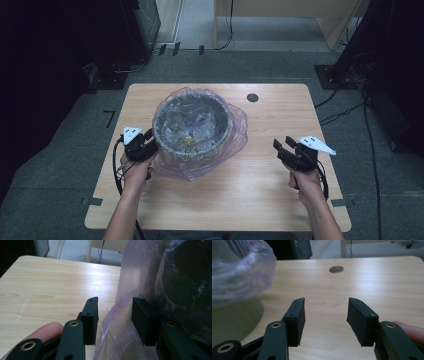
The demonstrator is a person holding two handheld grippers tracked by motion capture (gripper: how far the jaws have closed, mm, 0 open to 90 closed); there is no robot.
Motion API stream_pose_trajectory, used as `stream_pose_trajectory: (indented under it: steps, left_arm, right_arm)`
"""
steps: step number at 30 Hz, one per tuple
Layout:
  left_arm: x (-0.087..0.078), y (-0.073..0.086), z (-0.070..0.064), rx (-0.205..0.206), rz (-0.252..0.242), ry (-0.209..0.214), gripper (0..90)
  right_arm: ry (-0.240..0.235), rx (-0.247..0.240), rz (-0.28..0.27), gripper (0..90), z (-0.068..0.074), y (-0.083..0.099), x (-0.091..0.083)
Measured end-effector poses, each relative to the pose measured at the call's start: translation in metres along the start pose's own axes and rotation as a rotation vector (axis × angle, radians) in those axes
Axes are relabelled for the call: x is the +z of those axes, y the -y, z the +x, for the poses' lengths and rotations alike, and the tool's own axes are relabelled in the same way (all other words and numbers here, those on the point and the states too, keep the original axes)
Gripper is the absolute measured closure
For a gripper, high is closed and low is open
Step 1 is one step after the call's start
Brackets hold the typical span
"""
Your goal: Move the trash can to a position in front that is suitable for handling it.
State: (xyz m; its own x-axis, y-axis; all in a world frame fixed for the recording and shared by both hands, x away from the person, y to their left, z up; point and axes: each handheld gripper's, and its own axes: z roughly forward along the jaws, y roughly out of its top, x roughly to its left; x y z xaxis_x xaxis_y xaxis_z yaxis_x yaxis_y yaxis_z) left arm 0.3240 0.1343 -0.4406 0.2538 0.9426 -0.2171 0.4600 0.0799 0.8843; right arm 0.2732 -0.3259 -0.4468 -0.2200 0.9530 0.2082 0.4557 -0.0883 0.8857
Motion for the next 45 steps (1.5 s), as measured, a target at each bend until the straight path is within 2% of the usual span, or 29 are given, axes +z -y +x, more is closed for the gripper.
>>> stream_pose_trajectory:
  steps: [2, 3, 4, 5, 8, 9, 11, 13, 18, 21, 22, 27, 30, 33, 34, 36, 37, 38, 43, 44, 45]
  left_arm:
    - [0.0, 0.0, 0.0, 0.001, 0.001, 0.001, 56.4]
    - [0.0, 0.0, -0.001, 0.002, 0.002, 0.004, 56.4]
    - [0.0, 0.0, -0.001, 0.002, 0.002, 0.004, 56.4]
    - [0.0, 0.0, -0.001, 0.001, 0.002, 0.005, 56.4]
    - [0.001, 0.0, -0.002, 0.002, 0.002, 0.006, 56.4]
    - [0.001, 0.0, -0.002, 0.002, 0.002, 0.006, 56.4]
    - [0.001, 0.0, -0.002, 0.003, 0.002, 0.007, 56.4]
    - [0.001, 0.0, -0.003, 0.001, 0.004, 0.007, 56.5]
    - [0.002, 0.001, -0.004, -0.001, 0.005, 0.013, 56.5]
    - [0.002, 0.001, -0.004, 0.0, 0.007, 0.01, 56.5]
    - [0.002, 0.001, -0.005, -0.001, 0.007, 0.01, 56.6]
    - [0.003, 0.001, -0.007, 0.0, 0.008, 0.026, 57.2]
    - [0.004, 0.002, -0.009, 0.0, 0.012, 0.031, 57.3]
    - [0.004, 0.003, -0.012, -0.002, 0.014, 0.055, 57.9]
    - [0.004, 0.003, -0.013, -0.007, 0.01, 0.055, 60.7]
    - [0.004, 0.003, -0.014, -0.005, 0.013, 0.059, 61.1]
    - [0.005, 0.004, -0.015, -0.01, 0.012, 0.067, 62.5]
    - [0.005, 0.005, -0.019, -0.004, 0.01, 0.074, 63.2]
    - [0.004, 0.006, -0.029, 0.011, 0.014, 0.076, 68.2]
    - [0.003, 0.007, -0.031, 0.016, 0.015, 0.079, 70.7]
    - [0.003, 0.007, -0.033, 0.016, 0.016, 0.083, 70.7]
  right_arm:
    - [0.0, -0.002, -0.003, 49.0, 0.003, -0.003, 0.002]
    - [0.004, -0.009, -0.024, 48.9, 0.011, -0.013, 0.009]
    - [0.004, -0.009, -0.024, 48.9, 0.011, -0.013, 0.009]
    - [0.012, -0.008, -0.035, 48.9, 0.018, -0.022, 0.014]
    - [0.008, -0.009, -0.053, 49.0, 0.024, -0.031, 0.019]
    - [-0.002, -0.016, -0.063, 49.0, 0.032, -0.039, 0.025]
    - [-0.002, -0.025, -0.065, 49.0, 0.036, -0.042, 0.029]
    - [0.001, -0.054, -0.056, 48.9, 0.048, -0.047, 0.042]
    - [0.008, -0.073, -0.049, 48.9, 0.062, -0.05, 0.059]
    - [-0.017, -0.071, -0.028, 48.7, 0.069, -0.05, 0.073]
    - [-0.01, -0.08, -0.018, 48.7, 0.074, -0.047, 0.082]
    - [-0.01, -0.072, -0.012, 48.5, 0.082, -0.04, 0.094]
    - [-0.007, -0.072, -0.009, 48.6, 0.085, -0.038, 0.098]
    - [-0.04, -0.081, -0.007, 48.5, 0.09, -0.036, 0.098]
    - [-0.059, -0.076, -0.008, 51.6, 0.093, -0.035, 0.096]
    - [-0.072, -0.065, -0.006, 51.9, 0.092, -0.034, 0.095]
    - [-0.11, -0.049, 0.001, 56.9, 0.089, -0.033, 0.093]
    - [-0.122, -0.042, 0.005, 60.1, 0.089, -0.032, 0.091]
    - [-0.127, -0.053, 0.005, 68.1, 0.087, -0.028, 0.084]
    - [-0.135, -0.048, 0.003, 72.9, 0.085, -0.026, 0.08]
    - [-0.135, -0.048, 0.003, 72.9, 0.085, -0.026, 0.08]
